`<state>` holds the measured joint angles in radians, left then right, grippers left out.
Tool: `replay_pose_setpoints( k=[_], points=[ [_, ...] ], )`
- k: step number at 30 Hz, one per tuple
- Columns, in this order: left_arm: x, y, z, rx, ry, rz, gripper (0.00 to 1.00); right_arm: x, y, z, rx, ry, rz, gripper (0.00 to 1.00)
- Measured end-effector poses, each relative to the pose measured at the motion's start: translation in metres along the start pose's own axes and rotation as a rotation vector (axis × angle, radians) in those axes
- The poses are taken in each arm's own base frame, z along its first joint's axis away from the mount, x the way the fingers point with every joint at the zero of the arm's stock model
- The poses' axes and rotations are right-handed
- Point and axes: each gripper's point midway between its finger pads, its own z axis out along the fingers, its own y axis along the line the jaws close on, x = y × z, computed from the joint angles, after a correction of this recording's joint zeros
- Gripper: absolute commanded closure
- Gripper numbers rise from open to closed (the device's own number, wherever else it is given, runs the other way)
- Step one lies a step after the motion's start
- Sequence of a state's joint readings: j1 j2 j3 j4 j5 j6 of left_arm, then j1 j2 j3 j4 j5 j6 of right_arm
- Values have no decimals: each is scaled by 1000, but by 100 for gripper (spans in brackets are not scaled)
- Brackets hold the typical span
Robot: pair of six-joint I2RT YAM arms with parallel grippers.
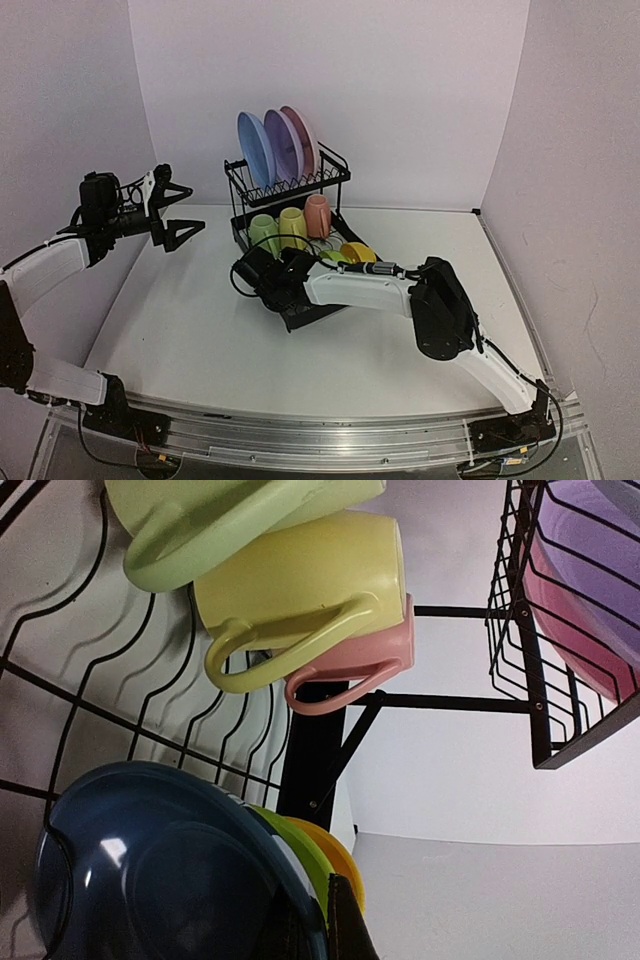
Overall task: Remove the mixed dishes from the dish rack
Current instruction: Pick up the bowl from the dish rack.
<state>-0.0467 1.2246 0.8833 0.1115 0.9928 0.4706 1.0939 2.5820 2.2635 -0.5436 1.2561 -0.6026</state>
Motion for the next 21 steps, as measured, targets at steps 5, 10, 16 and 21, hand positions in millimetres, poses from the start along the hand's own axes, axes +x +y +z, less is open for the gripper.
replay_pose_setpoints(
  k=[5, 10, 16, 21],
  points=[
    [0, 1, 0, -3, 0, 2, 0, -10, 0, 2, 32, -31, -67, 100],
    [0, 1, 0, -3, -1, 3, 0, -21, -2, 3, 92, -62, -132, 100],
    [0, 1, -1, -4, -2, 6, 0, -27, -3, 4, 128, -82, -184, 100],
    [0, -4, -1, 26, -11, 41, 0, -31, -15, 4, 182, -88, -182, 100]
  ],
)
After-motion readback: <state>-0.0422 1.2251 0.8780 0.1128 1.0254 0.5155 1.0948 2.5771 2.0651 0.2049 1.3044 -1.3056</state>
